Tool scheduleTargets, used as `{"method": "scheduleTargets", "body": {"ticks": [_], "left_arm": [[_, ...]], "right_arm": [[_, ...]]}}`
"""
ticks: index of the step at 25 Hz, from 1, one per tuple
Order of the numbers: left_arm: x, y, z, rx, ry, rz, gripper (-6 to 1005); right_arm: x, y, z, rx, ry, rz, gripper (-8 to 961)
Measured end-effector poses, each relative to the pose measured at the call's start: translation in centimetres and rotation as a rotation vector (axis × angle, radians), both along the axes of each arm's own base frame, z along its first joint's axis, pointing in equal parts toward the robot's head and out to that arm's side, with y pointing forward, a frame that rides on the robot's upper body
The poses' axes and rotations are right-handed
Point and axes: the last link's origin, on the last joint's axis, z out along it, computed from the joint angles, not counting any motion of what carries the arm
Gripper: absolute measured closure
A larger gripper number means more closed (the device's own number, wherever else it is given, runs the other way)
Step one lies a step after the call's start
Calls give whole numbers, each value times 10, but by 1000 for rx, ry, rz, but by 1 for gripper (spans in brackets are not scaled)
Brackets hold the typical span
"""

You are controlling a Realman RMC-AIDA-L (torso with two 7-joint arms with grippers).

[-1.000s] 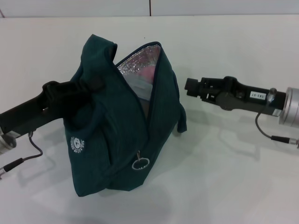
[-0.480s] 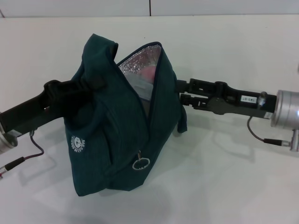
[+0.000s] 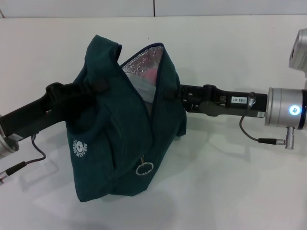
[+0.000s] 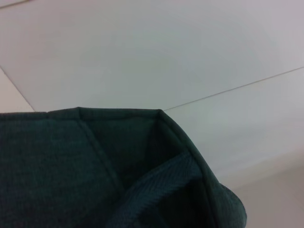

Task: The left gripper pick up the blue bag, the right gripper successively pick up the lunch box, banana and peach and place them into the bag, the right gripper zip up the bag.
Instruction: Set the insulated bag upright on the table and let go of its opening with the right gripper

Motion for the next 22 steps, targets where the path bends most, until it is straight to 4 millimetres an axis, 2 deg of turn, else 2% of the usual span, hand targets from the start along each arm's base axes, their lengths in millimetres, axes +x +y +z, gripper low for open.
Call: {"method": "scheduleTargets", "body": {"ticks": [11, 16, 22], "left_arm": [[1, 0, -1, -9, 5, -5, 963], [1, 0, -2, -9, 6, -5, 963], [0, 0, -2, -8, 7, -5, 962]], "right_arm": [[6, 0, 0, 36, -19, 10, 520], [6, 0, 0, 44, -21, 19, 624], [3, -1, 3, 91, -16, 82, 651]]}}
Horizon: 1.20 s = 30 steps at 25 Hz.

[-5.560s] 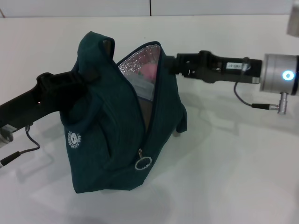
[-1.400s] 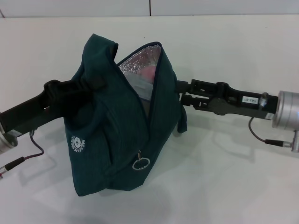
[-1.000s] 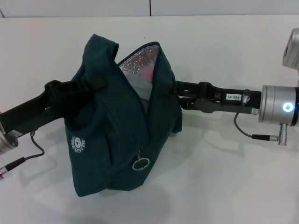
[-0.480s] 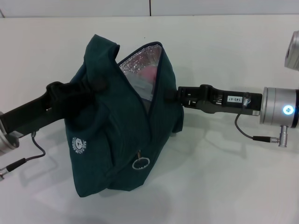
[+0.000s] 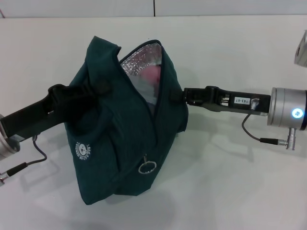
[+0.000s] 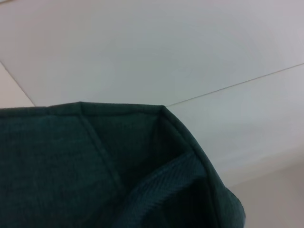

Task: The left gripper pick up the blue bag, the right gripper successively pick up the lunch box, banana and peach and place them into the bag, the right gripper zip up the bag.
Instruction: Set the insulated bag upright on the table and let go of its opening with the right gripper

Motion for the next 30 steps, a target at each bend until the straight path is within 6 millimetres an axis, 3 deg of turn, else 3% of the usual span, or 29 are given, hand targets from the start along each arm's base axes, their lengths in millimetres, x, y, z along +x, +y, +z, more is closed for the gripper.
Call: {"method": "scheduleTargets", "body": {"ticks": [12, 25, 30], "left_arm": [[4, 5, 2, 18, -12, -6, 962], [35, 41, -8, 61, 9, -70, 963], [35, 47, -17, 57, 39, -38, 962]], "right_arm": [[1, -9, 24, 166, 101, 122, 757], [7, -26, 78, 370, 147, 267, 851], [17, -24, 92, 429, 108, 277, 859]]}}
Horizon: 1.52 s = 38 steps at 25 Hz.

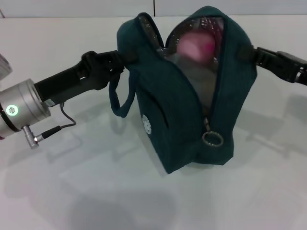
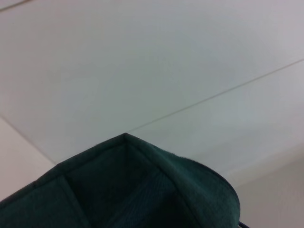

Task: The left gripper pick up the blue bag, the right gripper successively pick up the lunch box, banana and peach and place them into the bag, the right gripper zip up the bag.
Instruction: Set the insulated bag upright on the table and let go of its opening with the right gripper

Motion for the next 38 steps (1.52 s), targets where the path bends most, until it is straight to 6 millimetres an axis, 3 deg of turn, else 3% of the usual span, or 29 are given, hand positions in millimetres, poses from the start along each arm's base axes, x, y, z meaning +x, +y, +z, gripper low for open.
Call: {"method": "scheduleTargets", "body": {"ticks": [5, 11, 20, 29, 38], "left_arm": [[-11, -3, -5, 1, 45, 39, 962], [-26, -21, -14, -57, 68, 74, 963], [-23, -23, -22, -97, 101, 42, 963], [-15, -24, -25, -128, 72, 15, 963], [-10, -24, -27, -133, 46, 9, 962]], "right_arm": [[11, 2, 3, 39, -49, -20, 868], [19, -9, -19, -9, -55, -38, 877], [21, -18, -33, -77, -40, -39, 881], [25, -24, -32, -68, -31, -35, 883], [36, -37, -19, 19, 32, -20, 549]]}}
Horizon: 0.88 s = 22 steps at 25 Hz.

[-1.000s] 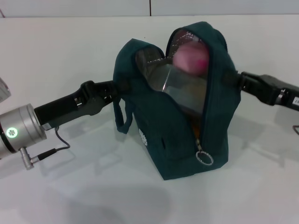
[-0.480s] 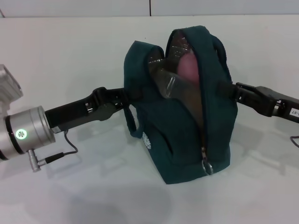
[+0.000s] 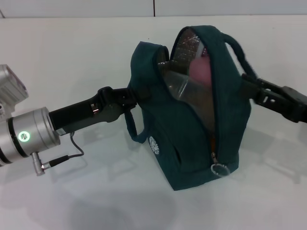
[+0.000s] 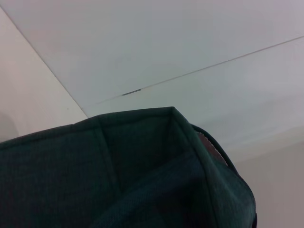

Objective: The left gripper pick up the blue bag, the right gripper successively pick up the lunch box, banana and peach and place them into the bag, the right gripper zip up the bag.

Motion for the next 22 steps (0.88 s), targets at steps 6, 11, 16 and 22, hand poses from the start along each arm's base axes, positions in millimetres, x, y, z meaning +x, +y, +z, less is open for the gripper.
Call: {"method": "scheduleTargets", "body": {"ticks": [6, 11, 16, 22], "left_arm": [[0, -1, -1, -4, -9, 7, 962], [0, -1, -1, -4, -9, 7, 962], [0, -2, -2, -9, -6, 6, 962], [-1, -4, -4, -22, 0, 5, 963]], "right_arm": [[7, -17, 7, 98, -9, 85, 246], [12, -36, 8, 212, -42, 192, 149], [21, -60, 0, 295, -58, 262, 151], [43, -79, -28, 254, -193, 236, 153]]}}
